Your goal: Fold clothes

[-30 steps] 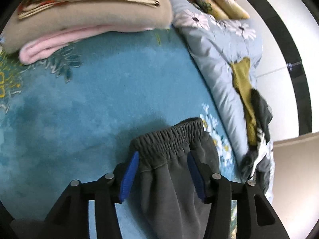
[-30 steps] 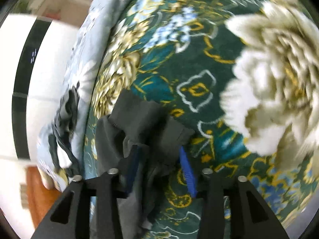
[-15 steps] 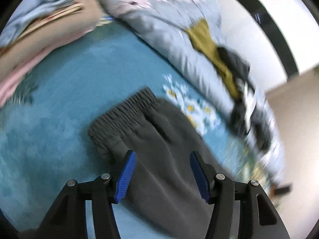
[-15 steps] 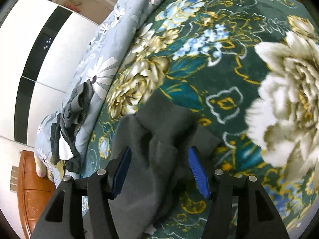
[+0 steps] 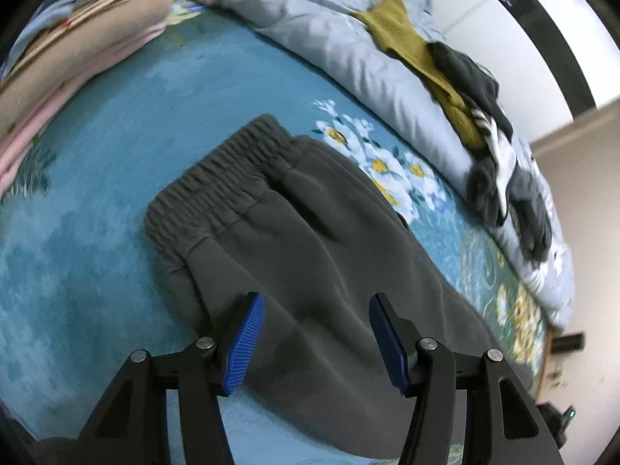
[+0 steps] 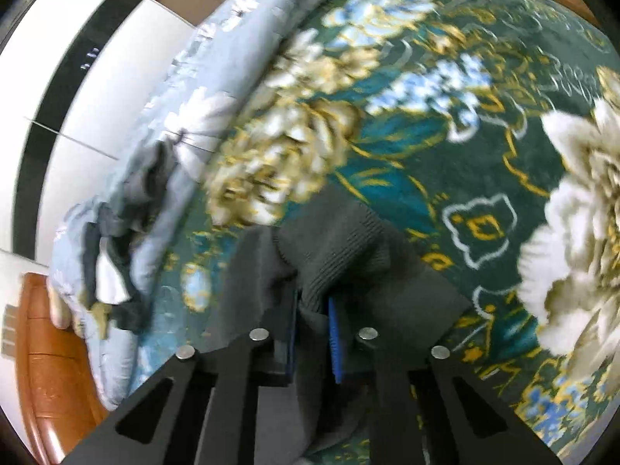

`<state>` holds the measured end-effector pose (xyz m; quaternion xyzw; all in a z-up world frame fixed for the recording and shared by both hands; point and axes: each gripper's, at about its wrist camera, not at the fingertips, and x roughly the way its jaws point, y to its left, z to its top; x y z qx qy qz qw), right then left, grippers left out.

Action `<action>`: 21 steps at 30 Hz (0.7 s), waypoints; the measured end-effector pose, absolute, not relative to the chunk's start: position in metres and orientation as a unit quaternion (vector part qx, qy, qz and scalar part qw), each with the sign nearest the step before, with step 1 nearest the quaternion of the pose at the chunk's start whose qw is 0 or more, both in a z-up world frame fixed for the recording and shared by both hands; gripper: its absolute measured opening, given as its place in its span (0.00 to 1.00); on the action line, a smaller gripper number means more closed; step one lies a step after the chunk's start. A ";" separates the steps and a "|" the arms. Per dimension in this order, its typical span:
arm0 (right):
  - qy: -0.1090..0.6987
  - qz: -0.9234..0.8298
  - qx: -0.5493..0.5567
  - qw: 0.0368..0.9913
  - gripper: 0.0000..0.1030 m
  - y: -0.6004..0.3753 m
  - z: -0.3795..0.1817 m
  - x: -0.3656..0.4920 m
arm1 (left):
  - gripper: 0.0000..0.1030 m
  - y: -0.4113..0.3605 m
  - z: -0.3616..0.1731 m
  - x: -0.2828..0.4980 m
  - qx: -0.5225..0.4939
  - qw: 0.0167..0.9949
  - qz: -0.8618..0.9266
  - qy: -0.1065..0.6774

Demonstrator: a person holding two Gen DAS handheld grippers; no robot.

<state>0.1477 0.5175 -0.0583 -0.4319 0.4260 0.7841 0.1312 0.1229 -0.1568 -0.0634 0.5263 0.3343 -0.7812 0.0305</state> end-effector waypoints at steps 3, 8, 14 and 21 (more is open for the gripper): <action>0.448 0.801 -0.385 0.099 0.11 0.522 -0.030 0.157 | 0.59 -0.162 -0.064 0.125 0.522 0.031 -0.776 0.354; 0.429 0.812 -0.378 0.116 0.11 0.533 -0.030 0.173 | 0.59 -0.162 -0.063 0.125 0.518 0.031 -0.776 0.359; 0.440 0.761 -0.445 0.170 0.12 0.544 -0.094 0.182 | 0.59 -0.156 -0.063 0.122 0.530 0.033 -0.780 0.332; 0.396 0.765 -0.470 0.193 0.45 0.543 -0.095 0.183 | 0.59 -0.156 -0.067 0.119 0.534 0.035 -0.774 0.337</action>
